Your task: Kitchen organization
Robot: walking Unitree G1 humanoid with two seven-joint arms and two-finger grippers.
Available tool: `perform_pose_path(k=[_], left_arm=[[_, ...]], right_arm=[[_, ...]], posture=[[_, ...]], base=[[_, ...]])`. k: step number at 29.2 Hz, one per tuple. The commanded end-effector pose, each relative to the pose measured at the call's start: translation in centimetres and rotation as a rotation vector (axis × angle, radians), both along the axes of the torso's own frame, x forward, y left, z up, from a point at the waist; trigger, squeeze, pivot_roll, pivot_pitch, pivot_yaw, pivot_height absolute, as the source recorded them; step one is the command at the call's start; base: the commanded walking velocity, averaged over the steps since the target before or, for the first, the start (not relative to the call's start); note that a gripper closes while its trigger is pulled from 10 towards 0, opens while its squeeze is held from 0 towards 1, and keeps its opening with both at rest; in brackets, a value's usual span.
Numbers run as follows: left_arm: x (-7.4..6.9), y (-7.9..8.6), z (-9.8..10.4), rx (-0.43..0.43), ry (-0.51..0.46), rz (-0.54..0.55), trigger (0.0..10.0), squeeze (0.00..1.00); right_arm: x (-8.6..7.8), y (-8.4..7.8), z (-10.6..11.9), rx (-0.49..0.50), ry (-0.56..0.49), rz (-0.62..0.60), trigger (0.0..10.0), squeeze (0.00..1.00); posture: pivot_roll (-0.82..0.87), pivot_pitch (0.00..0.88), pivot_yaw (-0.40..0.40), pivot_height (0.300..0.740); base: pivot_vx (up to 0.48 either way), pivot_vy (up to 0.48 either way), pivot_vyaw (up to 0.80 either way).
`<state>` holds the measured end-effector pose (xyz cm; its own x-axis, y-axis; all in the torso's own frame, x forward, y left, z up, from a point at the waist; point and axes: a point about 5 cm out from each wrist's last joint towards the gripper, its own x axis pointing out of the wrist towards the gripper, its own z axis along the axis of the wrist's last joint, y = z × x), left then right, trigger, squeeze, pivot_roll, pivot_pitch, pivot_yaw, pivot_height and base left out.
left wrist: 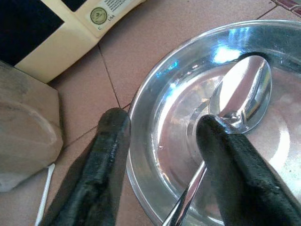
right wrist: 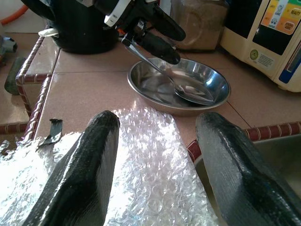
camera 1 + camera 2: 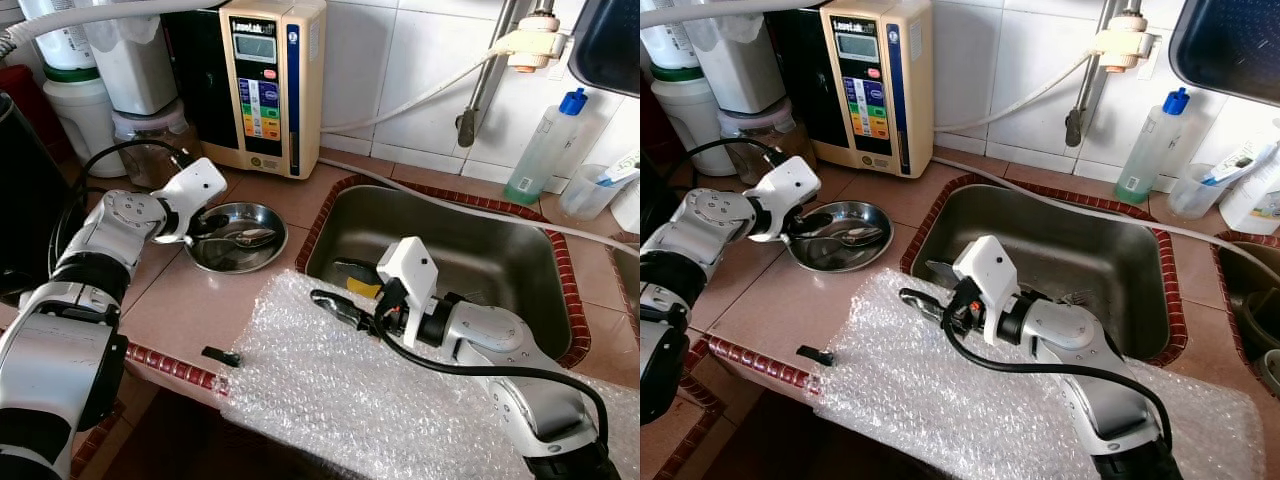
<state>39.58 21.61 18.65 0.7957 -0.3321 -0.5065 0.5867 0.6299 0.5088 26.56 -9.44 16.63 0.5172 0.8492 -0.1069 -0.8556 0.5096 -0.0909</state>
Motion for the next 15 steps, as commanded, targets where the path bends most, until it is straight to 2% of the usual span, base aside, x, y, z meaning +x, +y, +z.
perform_pose_path(k=[1,15], left_arm=[[0.0,-0.1,0.0,0.02,-0.001,-0.01,10.0,1.0],[-0.4,-0.3,-1.4,0.025,0.036,-0.018,10.0,1.0]], right_arm=[[0.0,0.0,0.1,-0.009,-0.01,0.003,10.0,0.0],[-0.1,0.1,0.0,-0.01,-0.003,0.012,10.0,0.0]], posture=[[0.01,0.0,0.029,0.74],[0.01,0.0,0.03,0.74]], base=[[0.0,0.0,0.0],[0.0,0.0,0.0]])
